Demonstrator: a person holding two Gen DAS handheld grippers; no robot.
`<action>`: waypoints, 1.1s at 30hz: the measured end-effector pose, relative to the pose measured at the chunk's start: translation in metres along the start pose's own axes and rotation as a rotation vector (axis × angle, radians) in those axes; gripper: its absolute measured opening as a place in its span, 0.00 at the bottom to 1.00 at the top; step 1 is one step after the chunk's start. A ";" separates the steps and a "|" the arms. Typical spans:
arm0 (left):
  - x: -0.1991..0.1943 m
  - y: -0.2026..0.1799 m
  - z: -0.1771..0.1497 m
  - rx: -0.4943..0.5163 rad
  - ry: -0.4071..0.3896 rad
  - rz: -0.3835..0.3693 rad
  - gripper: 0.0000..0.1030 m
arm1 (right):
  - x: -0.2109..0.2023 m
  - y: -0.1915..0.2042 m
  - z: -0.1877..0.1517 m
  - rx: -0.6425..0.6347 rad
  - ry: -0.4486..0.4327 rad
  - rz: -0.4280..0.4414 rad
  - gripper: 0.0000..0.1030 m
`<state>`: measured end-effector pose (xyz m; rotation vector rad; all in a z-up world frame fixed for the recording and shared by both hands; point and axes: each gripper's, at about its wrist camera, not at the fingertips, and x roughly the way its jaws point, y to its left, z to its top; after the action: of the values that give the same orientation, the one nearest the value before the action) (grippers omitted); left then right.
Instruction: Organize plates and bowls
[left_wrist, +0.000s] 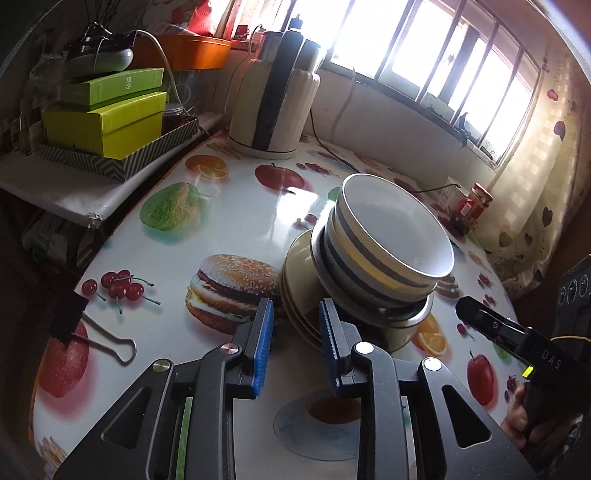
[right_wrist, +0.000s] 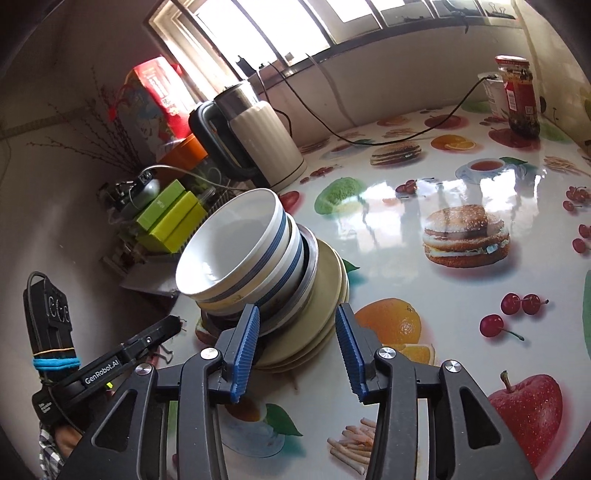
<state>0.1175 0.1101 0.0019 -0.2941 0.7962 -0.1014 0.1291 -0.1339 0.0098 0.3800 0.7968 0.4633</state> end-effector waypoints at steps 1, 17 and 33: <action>-0.001 -0.002 -0.004 0.006 0.001 0.009 0.26 | -0.002 0.002 -0.002 -0.010 -0.001 -0.013 0.44; 0.008 -0.029 -0.055 0.151 0.061 0.152 0.26 | -0.002 0.018 -0.044 -0.164 0.061 -0.178 0.54; 0.018 -0.036 -0.073 0.182 0.095 0.199 0.26 | 0.007 0.015 -0.069 -0.223 0.117 -0.292 0.62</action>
<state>0.0785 0.0566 -0.0477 -0.0374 0.8994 -0.0004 0.0773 -0.1074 -0.0310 0.0269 0.8882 0.2982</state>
